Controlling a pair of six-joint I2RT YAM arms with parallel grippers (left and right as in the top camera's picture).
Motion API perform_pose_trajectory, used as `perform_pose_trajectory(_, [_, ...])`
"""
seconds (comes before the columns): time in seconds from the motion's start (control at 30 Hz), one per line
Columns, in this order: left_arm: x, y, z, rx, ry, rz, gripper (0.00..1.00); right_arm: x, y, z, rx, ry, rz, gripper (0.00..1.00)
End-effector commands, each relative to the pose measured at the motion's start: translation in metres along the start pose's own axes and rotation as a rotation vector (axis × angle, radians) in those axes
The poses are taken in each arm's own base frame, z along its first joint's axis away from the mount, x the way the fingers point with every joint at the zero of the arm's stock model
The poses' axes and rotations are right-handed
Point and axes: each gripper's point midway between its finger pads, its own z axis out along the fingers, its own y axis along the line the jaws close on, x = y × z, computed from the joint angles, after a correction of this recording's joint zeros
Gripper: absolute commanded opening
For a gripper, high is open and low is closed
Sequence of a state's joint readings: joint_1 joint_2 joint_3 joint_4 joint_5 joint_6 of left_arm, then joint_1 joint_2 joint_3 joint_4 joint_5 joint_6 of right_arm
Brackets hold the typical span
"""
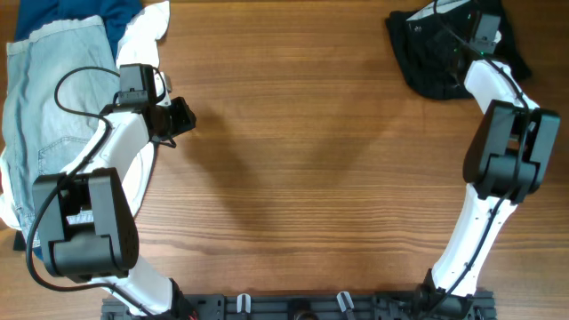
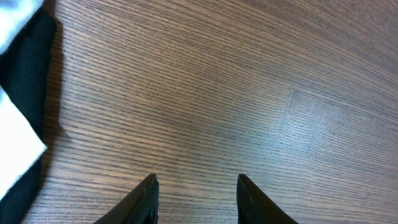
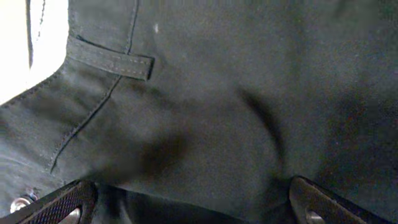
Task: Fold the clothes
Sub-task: 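Release the shorts and lift the right gripper away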
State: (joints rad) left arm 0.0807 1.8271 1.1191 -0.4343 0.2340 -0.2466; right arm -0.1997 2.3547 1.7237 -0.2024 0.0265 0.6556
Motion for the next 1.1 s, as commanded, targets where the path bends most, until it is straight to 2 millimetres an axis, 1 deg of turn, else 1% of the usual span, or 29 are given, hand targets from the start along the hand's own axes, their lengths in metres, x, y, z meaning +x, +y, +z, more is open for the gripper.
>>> perform_pose_trajectory(0.0, [-0.001,-0.003,-0.003,0.014,-0.004,-0.002,0.42,0.052,-0.024,0.036,0.059,0.083,0.043,1.0])
perform_pose_trajectory(0.07, [-0.001,-0.003,-0.003,0.014,-0.005,-0.002,0.43,0.039,-0.017,0.038,0.029,0.026,0.044,1.0])
perform_pose_trajectory(0.13, [-0.001,-0.003,-0.003,0.015,-0.007,-0.002,0.46,0.027,-0.007,0.037,-0.012,-0.023,0.048,1.0])
perform_pose_trajectory(0.17, [-0.001,-0.003,-0.003,0.015,-0.007,-0.002,0.51,0.022,-0.003,0.037,-0.028,-0.041,0.049,1.0])
perform_pose_trajectory(0.2, [-0.001,-0.003,-0.003,0.015,-0.008,-0.002,0.54,0.018,0.0,0.034,-0.036,-0.051,0.048,0.99])
perform_pose_trajectory(0.23, [-0.001,-0.003,-0.003,0.015,-0.008,-0.002,0.59,0.013,0.002,0.03,-0.035,-0.062,0.046,1.0])
perform_pose_trajectory(0.27, [-0.001,-0.003,-0.003,0.015,-0.008,-0.002,0.7,0.005,0.006,0.022,-0.039,-0.077,0.037,1.0])
perform_pose_trajectory(0.3, [-0.001,-0.003,-0.003,0.015,-0.008,-0.002,0.96,-0.007,0.01,0.01,-0.031,-0.103,0.031,1.0])
perform_pose_trajectory(0.33, [-0.001,-0.003,-0.003,0.015,-0.008,-0.002,1.0,-0.018,0.017,-0.004,-0.039,-0.124,-0.002,1.0])
perform_pose_trajectory(0.37, [-0.001,-0.003,-0.003,0.015,-0.007,-0.002,1.0,-0.03,0.026,-0.021,-0.051,-0.142,-0.048,1.0])
perform_pose_trajectory(0.4, [-0.001,-0.003,-0.003,0.015,-0.007,-0.002,1.0,-0.044,0.037,-0.046,-0.065,-0.164,-0.105,1.0])
perform_pose_trajectory(0.47, [-0.001,-0.003,-0.003,0.015,-0.007,-0.002,1.0,-0.066,0.054,-0.092,-0.083,-0.205,-0.205,1.0])
perform_pose_trajectory(0.53, [-0.001,-0.003,-0.003,0.015,-0.007,-0.002,1.0,-0.077,0.064,-0.139,-0.098,-0.21,-0.262,1.0])
perform_pose_trajectory(0.6, [-0.001,-0.003,-0.003,0.015,-0.008,-0.002,1.0,-0.079,0.081,-0.194,-0.173,-0.189,-0.341,1.0])
perform_pose_trajectory(0.63, [-0.001,-0.003,-0.003,0.015,-0.008,-0.002,1.0,-0.076,0.094,-0.224,-0.245,-0.18,-0.387,1.0])
perform_pose_trajectory(0.67, [-0.001,-0.003,-0.003,0.015,-0.007,-0.002,1.0,-0.069,0.114,-0.262,-0.367,-0.167,-0.465,1.0])
perform_pose_trajectory(0.7, [-0.001,-0.003,-0.003,0.015,-0.007,-0.002,1.0,-0.059,0.13,-0.297,-0.481,-0.15,-0.508,1.0])
perform_pose_trajectory(0.73, [-0.001,-0.003,-0.003,0.015,-0.008,-0.002,1.0,-0.05,0.142,-0.328,-0.576,-0.133,-0.527,1.0])
perform_pose_trajectory(0.77, [-0.001,-0.003,-0.003,0.015,-0.007,-0.002,1.0,-0.04,0.152,-0.358,-0.663,-0.117,-0.547,1.0])
perform_pose_trajectory(0.83, [-0.001,-0.003,-0.003,0.015,-0.007,-0.002,1.0,-0.022,0.161,-0.415,-0.798,-0.101,-0.581,1.0])
perform_pose_trajectory(0.87, [-0.001,-0.003,-0.003,0.015,-0.007,-0.002,1.0,-0.018,0.162,-0.436,-0.834,-0.11,-0.592,1.0])
perform_pose_trajectory(0.97, [-0.001,-0.003,-0.003,0.015,-0.007,-0.002,1.0,-0.017,0.156,-0.491,-0.87,-0.192,-0.614,1.0])
perform_pose_trajectory(1.0, [-0.001,-0.003,-0.003,0.015,-0.007,-0.002,1.0,-0.014,0.153,-0.498,-0.87,-0.196,-0.617,1.0])
perform_pose_trajectory(1.03, [-0.001,-0.003,-0.003,0.015,-0.007,-0.002,1.0,-0.012,0.147,-0.502,-0.846,-0.197,-0.616,1.0])
perform_pose_trajectory(1.07, [-0.001,-0.003,-0.003,0.015,-0.007,-0.002,1.0,-0.011,0.138,-0.5,-0.792,-0.193,-0.602,1.0])
